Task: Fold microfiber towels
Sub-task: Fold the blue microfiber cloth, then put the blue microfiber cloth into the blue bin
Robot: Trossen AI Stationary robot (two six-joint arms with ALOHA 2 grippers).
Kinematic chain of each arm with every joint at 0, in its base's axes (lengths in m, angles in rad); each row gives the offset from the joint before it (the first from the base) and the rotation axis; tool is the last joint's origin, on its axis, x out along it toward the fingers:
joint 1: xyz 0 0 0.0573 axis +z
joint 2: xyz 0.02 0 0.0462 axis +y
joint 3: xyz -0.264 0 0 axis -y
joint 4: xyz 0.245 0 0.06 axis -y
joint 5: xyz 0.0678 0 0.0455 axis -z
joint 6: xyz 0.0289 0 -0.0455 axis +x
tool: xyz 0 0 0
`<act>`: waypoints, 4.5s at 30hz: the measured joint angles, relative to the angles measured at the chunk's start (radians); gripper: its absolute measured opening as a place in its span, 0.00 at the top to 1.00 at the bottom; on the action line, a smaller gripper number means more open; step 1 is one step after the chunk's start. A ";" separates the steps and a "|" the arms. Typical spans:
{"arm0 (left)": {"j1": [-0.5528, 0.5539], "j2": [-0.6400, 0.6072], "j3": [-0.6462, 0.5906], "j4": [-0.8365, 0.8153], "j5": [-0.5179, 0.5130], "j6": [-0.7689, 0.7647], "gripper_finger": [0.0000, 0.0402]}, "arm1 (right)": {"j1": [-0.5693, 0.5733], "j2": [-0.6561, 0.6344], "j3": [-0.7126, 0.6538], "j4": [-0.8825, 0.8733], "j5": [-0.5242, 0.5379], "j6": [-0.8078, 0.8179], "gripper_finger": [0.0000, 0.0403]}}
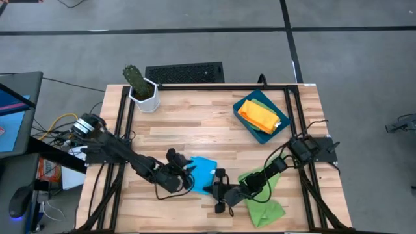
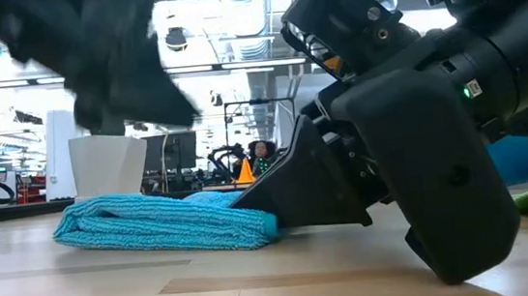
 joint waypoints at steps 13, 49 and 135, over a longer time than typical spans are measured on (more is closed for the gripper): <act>-0.235 0.314 -0.034 0.393 -0.261 -0.131 0.70 | -0.014 -0.001 -0.001 0.004 -0.006 -0.014 0.95; -0.224 0.431 0.017 0.398 -0.192 -0.152 0.70 | -0.123 -0.398 -0.042 -0.261 0.058 -0.152 0.78; -0.324 -0.076 0.016 0.110 -0.260 0.132 0.70 | -0.909 -1.290 -0.669 -0.833 0.064 0.733 0.95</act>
